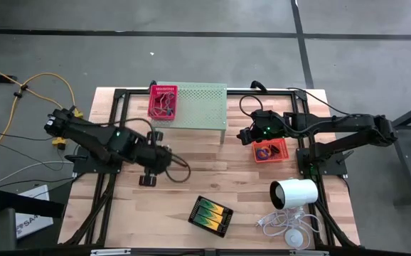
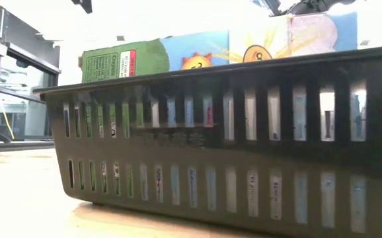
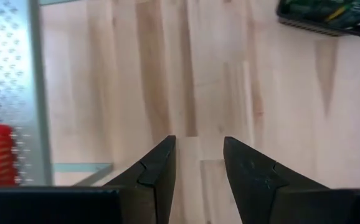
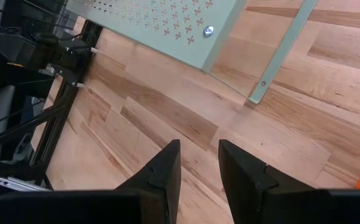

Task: Pick & Place Office Desk Supplies
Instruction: Put the black bin on the shelf

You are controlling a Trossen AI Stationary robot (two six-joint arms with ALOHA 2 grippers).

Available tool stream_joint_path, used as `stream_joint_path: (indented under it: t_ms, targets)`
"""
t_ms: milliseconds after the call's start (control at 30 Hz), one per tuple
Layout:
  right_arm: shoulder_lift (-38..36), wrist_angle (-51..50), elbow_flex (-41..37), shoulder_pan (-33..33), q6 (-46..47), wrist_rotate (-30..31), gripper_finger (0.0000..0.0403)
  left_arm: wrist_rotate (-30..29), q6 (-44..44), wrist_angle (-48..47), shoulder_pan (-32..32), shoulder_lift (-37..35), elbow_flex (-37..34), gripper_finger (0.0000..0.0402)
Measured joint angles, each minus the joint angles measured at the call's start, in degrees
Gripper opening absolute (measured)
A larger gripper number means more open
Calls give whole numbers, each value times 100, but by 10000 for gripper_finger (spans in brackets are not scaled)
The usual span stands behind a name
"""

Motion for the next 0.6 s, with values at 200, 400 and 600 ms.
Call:
stream_joint_path:
  t_ms: [200,400,600]
  targets:
    - [0,0,0,-1,1,0,95,-65,-425,10,-297,103,-2,127]
    - [0,0,0,-1,1,0,95,-83,-508,20,-330,103,-2,127]
    - [0,0,0,-1,-1,0,95,-88,-505,72,-330,117,-2,127]
